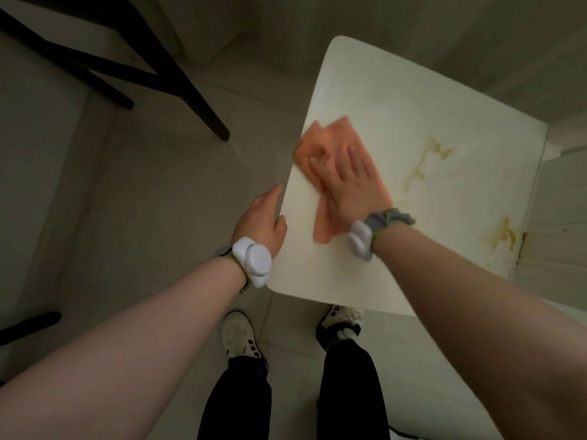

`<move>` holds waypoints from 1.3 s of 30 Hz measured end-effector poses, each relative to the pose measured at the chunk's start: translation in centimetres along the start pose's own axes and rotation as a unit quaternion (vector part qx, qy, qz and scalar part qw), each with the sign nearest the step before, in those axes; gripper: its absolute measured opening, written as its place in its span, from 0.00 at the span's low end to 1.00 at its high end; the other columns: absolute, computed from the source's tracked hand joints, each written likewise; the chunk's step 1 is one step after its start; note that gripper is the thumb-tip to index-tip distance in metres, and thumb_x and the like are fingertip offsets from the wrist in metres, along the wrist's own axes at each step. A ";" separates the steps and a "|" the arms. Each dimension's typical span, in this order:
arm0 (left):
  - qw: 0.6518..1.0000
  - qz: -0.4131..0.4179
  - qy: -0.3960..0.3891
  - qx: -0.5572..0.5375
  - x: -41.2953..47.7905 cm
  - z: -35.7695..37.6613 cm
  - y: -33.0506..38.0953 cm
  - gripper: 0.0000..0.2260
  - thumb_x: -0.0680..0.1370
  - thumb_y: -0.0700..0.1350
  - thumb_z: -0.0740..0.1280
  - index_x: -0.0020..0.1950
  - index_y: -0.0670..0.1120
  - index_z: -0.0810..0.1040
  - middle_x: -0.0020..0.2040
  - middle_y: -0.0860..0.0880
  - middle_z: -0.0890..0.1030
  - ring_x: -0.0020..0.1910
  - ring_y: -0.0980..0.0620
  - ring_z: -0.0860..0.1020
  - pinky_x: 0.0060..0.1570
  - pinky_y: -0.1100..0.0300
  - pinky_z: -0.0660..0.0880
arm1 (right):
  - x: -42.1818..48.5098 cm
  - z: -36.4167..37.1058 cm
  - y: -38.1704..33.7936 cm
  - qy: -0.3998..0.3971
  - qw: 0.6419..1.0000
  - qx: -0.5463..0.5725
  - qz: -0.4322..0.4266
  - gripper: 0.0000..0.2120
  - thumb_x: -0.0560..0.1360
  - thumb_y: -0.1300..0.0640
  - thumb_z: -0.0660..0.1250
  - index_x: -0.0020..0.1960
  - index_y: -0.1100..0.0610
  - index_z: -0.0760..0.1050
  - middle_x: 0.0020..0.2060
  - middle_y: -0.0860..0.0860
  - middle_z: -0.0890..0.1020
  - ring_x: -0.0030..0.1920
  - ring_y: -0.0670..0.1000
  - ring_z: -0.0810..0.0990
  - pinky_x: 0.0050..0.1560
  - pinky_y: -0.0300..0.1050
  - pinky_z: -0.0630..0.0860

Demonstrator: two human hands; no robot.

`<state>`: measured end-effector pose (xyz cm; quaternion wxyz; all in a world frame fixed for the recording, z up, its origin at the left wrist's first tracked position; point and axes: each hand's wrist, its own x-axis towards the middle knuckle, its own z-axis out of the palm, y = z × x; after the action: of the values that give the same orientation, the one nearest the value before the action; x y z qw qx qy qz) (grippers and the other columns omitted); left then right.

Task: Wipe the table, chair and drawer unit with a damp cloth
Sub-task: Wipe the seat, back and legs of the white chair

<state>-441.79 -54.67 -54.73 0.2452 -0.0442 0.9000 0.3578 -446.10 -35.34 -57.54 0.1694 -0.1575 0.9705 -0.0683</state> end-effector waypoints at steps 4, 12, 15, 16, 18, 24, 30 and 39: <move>0.998 -0.003 -0.023 0.053 2.5 0.3 1.5 0.28 0.77 0.45 0.63 0.75 0.49 0.57 0.70 0.45 0.68 0.65 0.44 0.70 0.62 0.53 0.70 | -0.2 -1.0 4.1 0.027 0.989 0.057 0.134 0.28 0.79 0.53 0.54 0.77 0.45 0.47 0.77 0.58 0.47 0.76 0.62 0.43 0.75 0.55 0.40; 0.956 0.015 -0.035 0.290 3.3 -0.3 1.5 0.28 0.76 0.57 0.61 0.73 0.51 0.58 0.64 0.48 0.74 0.64 0.46 0.70 0.71 0.43 0.48 | -5.3 1.4 -1.9 -0.016 0.995 0.082 0.052 0.33 0.75 0.51 0.60 0.76 0.43 0.49 0.76 0.59 0.50 0.75 0.65 0.42 0.73 0.59 0.37; 0.946 0.013 -0.026 0.324 3.2 -0.2 1.5 0.28 0.76 0.59 0.60 0.73 0.53 0.58 0.62 0.51 0.76 0.66 0.48 0.68 0.70 0.40 0.41 | -0.1 0.3 -1.1 -0.044 0.997 0.046 -0.036 0.46 0.66 0.46 0.70 0.76 0.40 0.47 0.77 0.55 0.46 0.75 0.63 0.41 0.73 0.60 0.38; 0.943 0.007 -0.025 0.333 3.2 -0.1 1.6 0.28 0.76 0.60 0.60 0.74 0.54 0.57 0.62 0.51 0.76 0.68 0.49 0.66 0.70 0.39 0.41 | 1.9 -0.5 -0.3 -0.042 0.997 0.043 -0.049 0.46 0.66 0.46 0.71 0.76 0.40 0.47 0.77 0.55 0.46 0.76 0.63 0.41 0.72 0.59 0.38; 0.938 -0.003 -0.019 0.345 3.2 0.0 1.6 0.29 0.75 0.61 0.60 0.73 0.55 0.56 0.63 0.52 0.75 0.70 0.48 0.64 0.69 0.39 0.39 | 5.4 -2.2 1.9 -0.029 0.998 0.037 -0.049 0.40 0.71 0.47 0.65 0.75 0.40 0.46 0.77 0.54 0.45 0.76 0.61 0.41 0.73 0.59 0.40; 0.946 -0.003 -0.025 0.323 3.3 0.0 1.3 0.29 0.76 0.60 0.60 0.74 0.54 0.56 0.66 0.52 0.73 0.73 0.46 0.59 0.69 0.40 0.38 | 4.3 -2.9 6.3 0.002 0.985 0.087 0.152 0.29 0.80 0.50 0.52 0.76 0.41 0.42 0.77 0.56 0.43 0.76 0.61 0.39 0.74 0.55 0.38; 0.951 0.044 -0.016 0.306 3.9 -0.9 1.8 0.33 0.73 0.56 0.66 0.75 0.49 0.57 0.77 0.50 0.54 0.76 0.50 0.51 0.71 0.44 0.39 | 0.6 -1.0 0.3 -0.011 0.986 0.090 0.136 0.30 0.78 0.55 0.52 0.76 0.43 0.44 0.76 0.59 0.45 0.75 0.66 0.40 0.72 0.58 0.37; 0.933 0.084 -0.047 0.347 9.5 -1.8 5.3 0.42 0.71 0.60 0.66 0.76 0.45 0.48 0.78 0.50 0.45 0.76 0.47 0.43 0.72 0.45 0.41 | 11.3 -5.1 6.3 -0.046 0.997 0.015 0.056 0.30 0.80 0.47 0.49 0.76 0.43 0.37 0.77 0.56 0.40 0.76 0.61 0.38 0.74 0.59 0.43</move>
<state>-452.23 -51.04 -54.83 0.2561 0.1359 0.9560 0.0445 -459.73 -32.71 -57.39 0.2200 -0.1030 0.9678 -0.0658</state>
